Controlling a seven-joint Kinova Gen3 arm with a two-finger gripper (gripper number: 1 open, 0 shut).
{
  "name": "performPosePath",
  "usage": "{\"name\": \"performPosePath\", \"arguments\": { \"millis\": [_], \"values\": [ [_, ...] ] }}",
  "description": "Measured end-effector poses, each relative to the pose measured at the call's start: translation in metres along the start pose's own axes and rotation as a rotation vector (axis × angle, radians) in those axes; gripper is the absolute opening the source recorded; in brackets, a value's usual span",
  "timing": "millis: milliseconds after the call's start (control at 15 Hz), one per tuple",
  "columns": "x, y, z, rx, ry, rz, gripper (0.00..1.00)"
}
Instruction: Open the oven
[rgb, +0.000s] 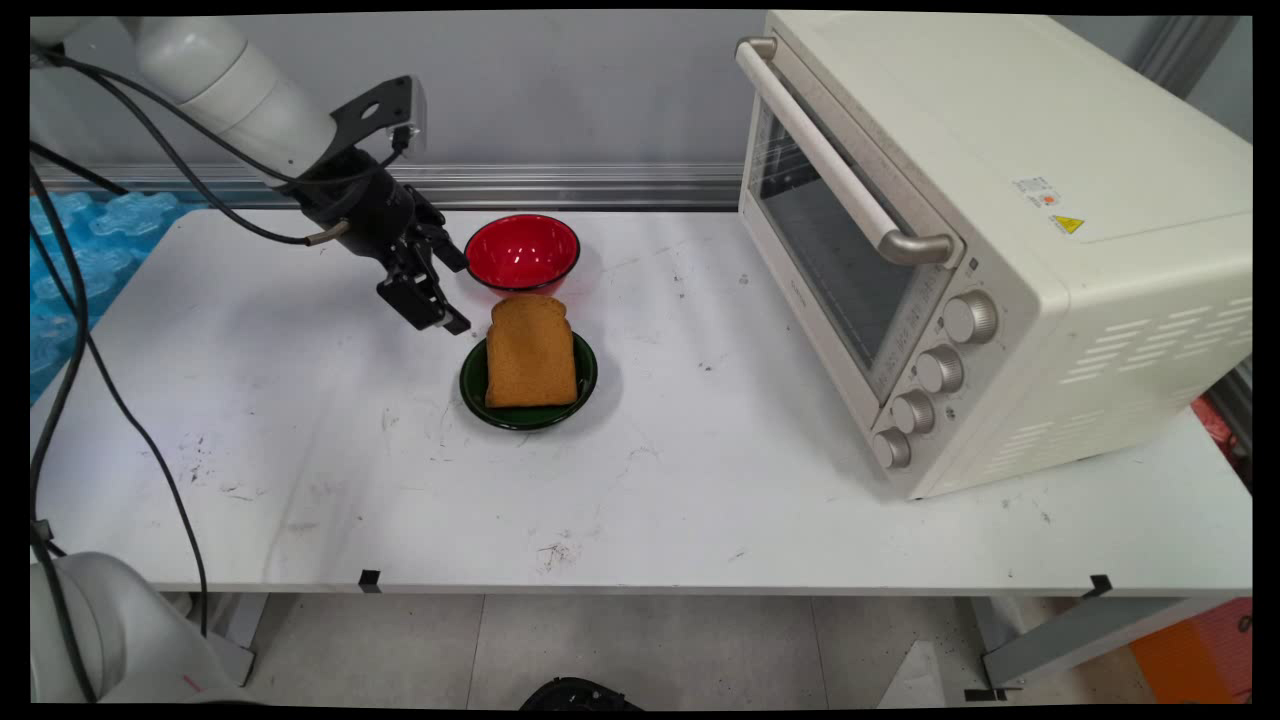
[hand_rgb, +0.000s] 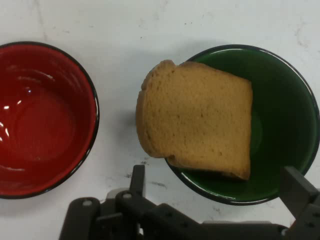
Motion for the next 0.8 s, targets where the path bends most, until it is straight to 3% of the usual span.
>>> {"name": "performPosePath", "arguments": {
  "millis": [800],
  "values": [
    [0.013,0.001,0.003,0.014,-0.008,-0.004,1.0]
  ]
}}
